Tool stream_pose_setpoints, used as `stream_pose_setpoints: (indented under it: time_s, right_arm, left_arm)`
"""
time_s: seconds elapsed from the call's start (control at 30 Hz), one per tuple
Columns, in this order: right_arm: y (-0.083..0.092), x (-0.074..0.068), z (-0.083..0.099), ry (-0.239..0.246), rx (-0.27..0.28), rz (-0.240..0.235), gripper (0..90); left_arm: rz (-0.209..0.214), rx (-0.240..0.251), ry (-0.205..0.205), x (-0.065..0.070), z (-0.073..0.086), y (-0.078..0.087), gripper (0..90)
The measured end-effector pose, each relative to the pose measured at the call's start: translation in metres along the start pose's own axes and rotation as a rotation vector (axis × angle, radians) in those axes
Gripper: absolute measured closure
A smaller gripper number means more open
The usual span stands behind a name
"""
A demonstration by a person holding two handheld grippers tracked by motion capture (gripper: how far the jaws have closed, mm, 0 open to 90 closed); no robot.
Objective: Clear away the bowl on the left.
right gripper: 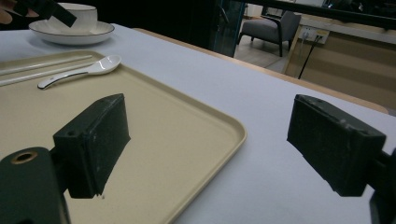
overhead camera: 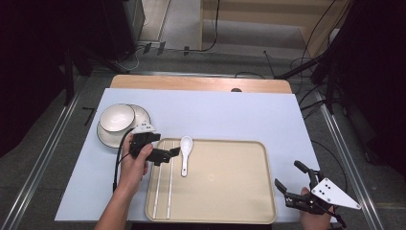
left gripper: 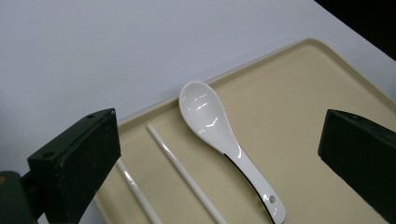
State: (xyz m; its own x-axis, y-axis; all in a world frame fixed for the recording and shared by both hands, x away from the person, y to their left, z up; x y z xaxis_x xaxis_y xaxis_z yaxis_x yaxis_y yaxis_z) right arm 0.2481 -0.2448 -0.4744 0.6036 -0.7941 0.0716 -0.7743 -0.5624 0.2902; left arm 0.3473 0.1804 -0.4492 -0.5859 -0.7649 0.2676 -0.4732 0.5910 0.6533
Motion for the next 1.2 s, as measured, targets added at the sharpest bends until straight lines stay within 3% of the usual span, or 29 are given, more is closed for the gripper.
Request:
stream_pose_setpoints:
  time_s: [0.27, 0.83, 1.2]
  right_arm:
    - [0.0, 0.0, 0.0, 0.001, 0.0, 0.0, 13.2]
    - [0.0, 0.0, 0.0, -0.002, 0.0, -0.002, 13.2]
    - [0.001, -0.001, 0.0, -0.005, 0.001, 0.0, 13.2]
  left_arm:
    - [-0.028, 0.041, 0.026, -0.02, -0.001, 0.021, 0.0]
    - [-0.131, 0.11, 0.101, -0.074, -0.001, 0.072, 0.0]
    - [-0.164, 0.137, 0.141, -0.099, 0.002, 0.096, 0.0]
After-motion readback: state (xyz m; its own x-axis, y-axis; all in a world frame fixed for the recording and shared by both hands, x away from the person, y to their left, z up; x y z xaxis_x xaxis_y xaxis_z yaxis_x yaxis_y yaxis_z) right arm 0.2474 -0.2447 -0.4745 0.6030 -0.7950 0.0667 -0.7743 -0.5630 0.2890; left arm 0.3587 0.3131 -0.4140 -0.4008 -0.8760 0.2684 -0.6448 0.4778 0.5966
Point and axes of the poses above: each handheld gripper's, and its own axes: y roughly backward along the jaws, z roughly out of its underside, x roughly to its right, the point moved 6 cm from there along -y, roughly forward along the jaws, and after that the axes turned 4 degrees about -x, right-handed, at the moved point
